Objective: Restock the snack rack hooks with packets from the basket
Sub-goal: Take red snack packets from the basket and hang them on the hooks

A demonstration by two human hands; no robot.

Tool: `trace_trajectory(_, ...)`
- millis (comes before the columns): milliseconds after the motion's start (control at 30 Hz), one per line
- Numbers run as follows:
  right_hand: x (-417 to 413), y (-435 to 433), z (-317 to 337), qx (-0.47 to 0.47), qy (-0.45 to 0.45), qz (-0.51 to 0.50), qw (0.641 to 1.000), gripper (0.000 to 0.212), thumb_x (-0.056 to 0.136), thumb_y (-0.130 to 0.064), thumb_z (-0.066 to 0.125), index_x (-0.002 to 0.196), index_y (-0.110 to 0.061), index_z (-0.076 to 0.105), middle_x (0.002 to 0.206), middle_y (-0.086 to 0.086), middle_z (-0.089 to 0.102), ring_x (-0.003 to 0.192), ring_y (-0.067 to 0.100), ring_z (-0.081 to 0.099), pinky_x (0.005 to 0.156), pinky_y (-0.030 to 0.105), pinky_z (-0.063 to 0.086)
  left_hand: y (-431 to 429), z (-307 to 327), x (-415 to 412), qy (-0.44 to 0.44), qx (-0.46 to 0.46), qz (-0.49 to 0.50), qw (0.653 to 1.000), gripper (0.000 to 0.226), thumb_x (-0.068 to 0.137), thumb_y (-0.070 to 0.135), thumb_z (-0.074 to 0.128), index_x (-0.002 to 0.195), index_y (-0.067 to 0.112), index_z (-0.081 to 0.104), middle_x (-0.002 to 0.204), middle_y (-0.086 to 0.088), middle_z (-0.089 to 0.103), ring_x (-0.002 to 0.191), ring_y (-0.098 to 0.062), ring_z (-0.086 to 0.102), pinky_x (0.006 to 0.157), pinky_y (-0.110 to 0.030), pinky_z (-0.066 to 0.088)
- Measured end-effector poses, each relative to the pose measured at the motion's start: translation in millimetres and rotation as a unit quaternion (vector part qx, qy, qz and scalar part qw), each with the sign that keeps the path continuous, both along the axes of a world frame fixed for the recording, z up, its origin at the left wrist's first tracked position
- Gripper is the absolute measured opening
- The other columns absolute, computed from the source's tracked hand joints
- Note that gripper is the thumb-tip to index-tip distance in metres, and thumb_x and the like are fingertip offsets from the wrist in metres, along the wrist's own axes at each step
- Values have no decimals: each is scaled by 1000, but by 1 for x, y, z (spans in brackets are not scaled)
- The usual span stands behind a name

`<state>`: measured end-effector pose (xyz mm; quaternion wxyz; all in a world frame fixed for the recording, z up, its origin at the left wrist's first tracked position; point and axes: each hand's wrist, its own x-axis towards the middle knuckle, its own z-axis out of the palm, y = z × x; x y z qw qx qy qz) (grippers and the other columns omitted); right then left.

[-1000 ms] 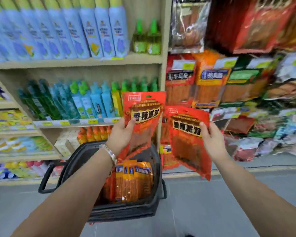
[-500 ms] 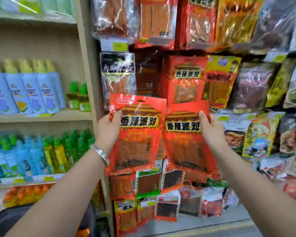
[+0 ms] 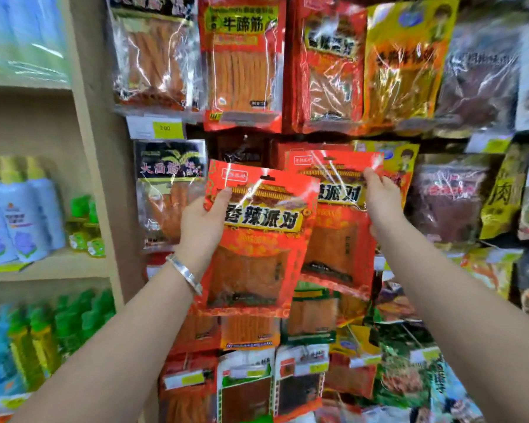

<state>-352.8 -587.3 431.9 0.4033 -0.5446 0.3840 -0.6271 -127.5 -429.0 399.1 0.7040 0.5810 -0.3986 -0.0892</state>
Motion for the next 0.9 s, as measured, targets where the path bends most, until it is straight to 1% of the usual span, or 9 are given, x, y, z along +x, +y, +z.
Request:
trace_trajectory(100, 7, -31, 13, 1, -3, 11, 1000, 51, 92, -45, 48, 122, -4, 55, 99, 1, 52, 94, 18, 49, 85, 36, 40, -28, 7, 3, 9, -9, -13, 1000, 49, 68, 66, 57, 84, 20, 60, 78, -12, 60, 72, -26, 61, 69, -49, 53)
trace_trajectory(200, 16, -60, 23, 3, -7, 28, 1000, 46, 91, -47, 47, 115, -8, 55, 103, 5, 57, 99, 21, 53, 94, 41, 43, -54, 12, 6, 20, -14, -39, 999, 44, 76, 60, 58, 85, 17, 62, 81, -15, 61, 74, -35, 62, 66, -44, 50)
trace_trajectory(300, 23, -85, 28, 18, -18, 41, 999, 58, 91, -48, 48, 133, -8, 47, 133, 12, 53, 117, 23, 52, 103, 48, 40, -76, 16, 7, 21, -15, -48, 999, 46, 84, 53, 58, 82, 9, 67, 80, -21, 67, 75, -37, 66, 63, -43, 52)
trace_trajectory(400, 30, -103, 25, 40, -11, 55, 998, 67, 90, -48, 50, 142, -9, 37, 137, 3, 47, 124, 24, 46, 102, 42, 38, -93, 18, 7, 24, -18, -49, 998, 32, 85, 51, 59, 71, 23, 67, 80, -12, 72, 75, -30, 69, 65, -45, 56)
trace_trajectory(500, 34, -118, 17, 58, -10, 69, 996, 68, 88, -49, 52, 143, -12, 37, 144, 4, 43, 129, 27, 45, 106, 47, 36, -104, 17, 7, 25, -18, -57, 998, 31, 85, 52, 58, 67, 28, 69, 80, -9, 73, 72, -24, 70, 60, -37, 57)
trace_trajectory(600, 33, -129, 9, 13, 28, 36, 999, 47, 86, -49, 56, 119, -15, 57, 117, 1, 56, 114, 25, 52, 93, 41, 46, -115, 15, 3, 34, -28, -57, 997, 32, 84, 51, 59, 76, 21, 65, 78, -12, 65, 70, -26, 66, 60, -34, 51)
trace_trajectory(667, 31, -134, 3, -44, 45, -2, 998, 33, 83, -47, 63, 101, -22, 53, 103, -1, 55, 99, 21, 53, 82, 34, 45, -123, 14, -1, 39, -33, -47, 998, 33, 82, 51, 60, 81, 19, 62, 76, -10, 62, 67, -23, 62, 59, -32, 49)
trace_trajectory(767, 27, -135, -2, -106, 51, -49, 992, 30, 84, -39, 65, 101, -23, 46, 104, 0, 56, 95, 17, 54, 82, 27, 39, -135, 12, -12, 68, -45, -55, 995, 34, 80, 50, 62, 83, 17, 61, 77, -10, 63, 69, -22, 63, 61, -33, 50)
trace_trajectory(900, 24, -126, -5, -62, 10, 110, 992, 28, 88, -53, 52, 85, -26, 58, 82, -11, 60, 78, 11, 57, 72, 28, 42, -148, 11, -32, 86, -45, -54, 994, 35, 76, 53, 63, 74, 19, 68, 80, -6, 73, 73, -22, 71, 62, -35, 55)
